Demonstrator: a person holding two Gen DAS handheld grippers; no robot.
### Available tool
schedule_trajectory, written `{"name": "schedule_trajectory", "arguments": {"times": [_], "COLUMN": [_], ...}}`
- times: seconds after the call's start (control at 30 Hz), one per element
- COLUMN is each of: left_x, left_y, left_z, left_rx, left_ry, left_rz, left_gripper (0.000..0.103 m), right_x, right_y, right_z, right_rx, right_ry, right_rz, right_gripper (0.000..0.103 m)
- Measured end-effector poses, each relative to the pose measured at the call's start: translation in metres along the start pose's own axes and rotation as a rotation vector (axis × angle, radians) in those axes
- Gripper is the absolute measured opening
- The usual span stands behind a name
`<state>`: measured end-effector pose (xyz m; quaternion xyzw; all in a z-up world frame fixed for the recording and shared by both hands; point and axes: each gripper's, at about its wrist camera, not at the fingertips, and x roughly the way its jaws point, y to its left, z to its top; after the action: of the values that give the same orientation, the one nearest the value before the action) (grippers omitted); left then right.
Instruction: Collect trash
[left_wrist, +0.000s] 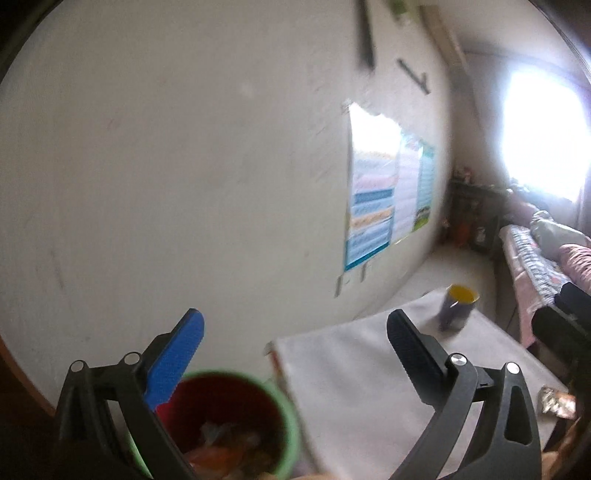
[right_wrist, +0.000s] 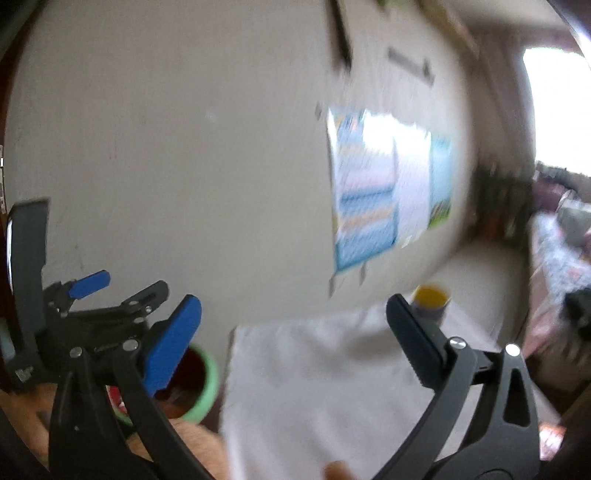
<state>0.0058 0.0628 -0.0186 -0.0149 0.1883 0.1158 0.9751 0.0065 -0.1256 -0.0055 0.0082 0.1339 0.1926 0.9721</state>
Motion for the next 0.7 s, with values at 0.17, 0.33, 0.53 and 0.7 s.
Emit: {"name": "schedule_trajectory", "arguments": {"times": [0.17,0.33,0.53,0.7], "left_x": [-0.012,-0.028,-0.033,-0.038], "left_y": [-0.035,-0.047,-0.047,-0.054], "left_z": [0.027,0.036,0.039,0.037], "left_rx": [-0.017,-0.021,-0.034,0.008], "left_ry": [-0.04,-0.083,-0.03,-0.034], "left_rz": [-0.02,0.047,0.028,0.021], "left_gripper": [0.095,0.095,0.095,0.095], "right_x": [-0.026,-0.03,-0.025,-0.032], "right_y": [-0.038,-0.064,-0.071,-0.07], "right_z": [-0.003,-0.009,-0.015,-0.013], "right_rx": [0.095,0.164,0.187,0.198], "right_ry": [-0.049,-0.023,0.007,0.017], "right_rz": [-0.078,-0.105,-0.112,-0.125], "right_gripper": [0.099,0.099,0.099,0.099]}}
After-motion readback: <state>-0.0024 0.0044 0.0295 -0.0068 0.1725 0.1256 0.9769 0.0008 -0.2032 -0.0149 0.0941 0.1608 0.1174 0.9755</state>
